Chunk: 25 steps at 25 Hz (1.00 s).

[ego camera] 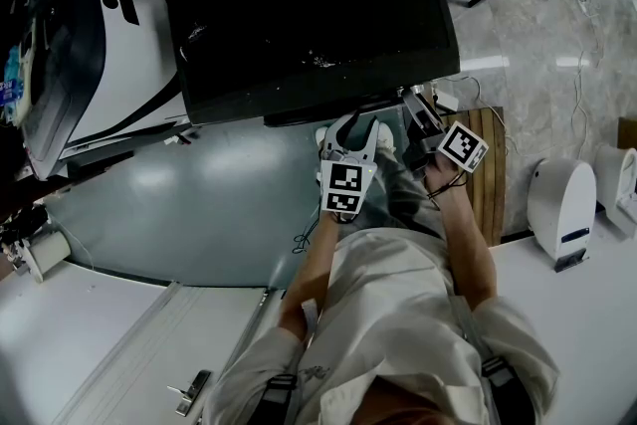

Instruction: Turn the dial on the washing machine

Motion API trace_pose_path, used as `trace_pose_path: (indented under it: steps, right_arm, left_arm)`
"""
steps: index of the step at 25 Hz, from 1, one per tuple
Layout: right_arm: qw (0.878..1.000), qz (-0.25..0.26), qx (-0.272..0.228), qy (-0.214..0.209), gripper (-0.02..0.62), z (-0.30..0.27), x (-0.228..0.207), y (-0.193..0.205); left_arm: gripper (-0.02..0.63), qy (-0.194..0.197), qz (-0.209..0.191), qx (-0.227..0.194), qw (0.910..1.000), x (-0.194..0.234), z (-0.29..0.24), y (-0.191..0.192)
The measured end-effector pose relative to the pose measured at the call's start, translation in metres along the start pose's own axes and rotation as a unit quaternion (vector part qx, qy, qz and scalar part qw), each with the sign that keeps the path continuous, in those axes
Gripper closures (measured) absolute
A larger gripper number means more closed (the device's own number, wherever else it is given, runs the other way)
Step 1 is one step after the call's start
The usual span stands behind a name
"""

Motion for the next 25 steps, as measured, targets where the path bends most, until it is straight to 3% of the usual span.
trace_pose_path:
  steps: [5,9,17,25]
  right_arm:
    - [0.997,0.075,0.019,0.021,0.264,0.001,0.004,0.005]
    - [0.979,0.190,0.031,0.061,0.259,0.002,0.006,0.005]
    - [0.917,0.378,0.040,0.124,0.259,0.002,0.019,0.004]
    - [0.828,0.528,0.045,0.183,0.264,0.000,0.028,0.004]
  left_arm:
    - [0.479,-0.001,0.000,-0.001,1.0000,0.000,0.001,0.000]
    - [0.479,-0.002,0.001,-0.001,1.0000,0.000,0.001,0.002]
    - [0.479,-0.004,0.002,0.000,1.0000,-0.001,0.001,0.002]
    - [0.479,-0.007,0.003,0.000,1.0000,0.000,0.001,0.003]
Point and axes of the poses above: the fingertips, and each gripper's own axes: z backward along the fingers, x to its left, y out of its underside, the point moved 3 cm from there along z, backward along the fingers, and after that the axes turned 2 degrees about y, right-handed, at the moved point
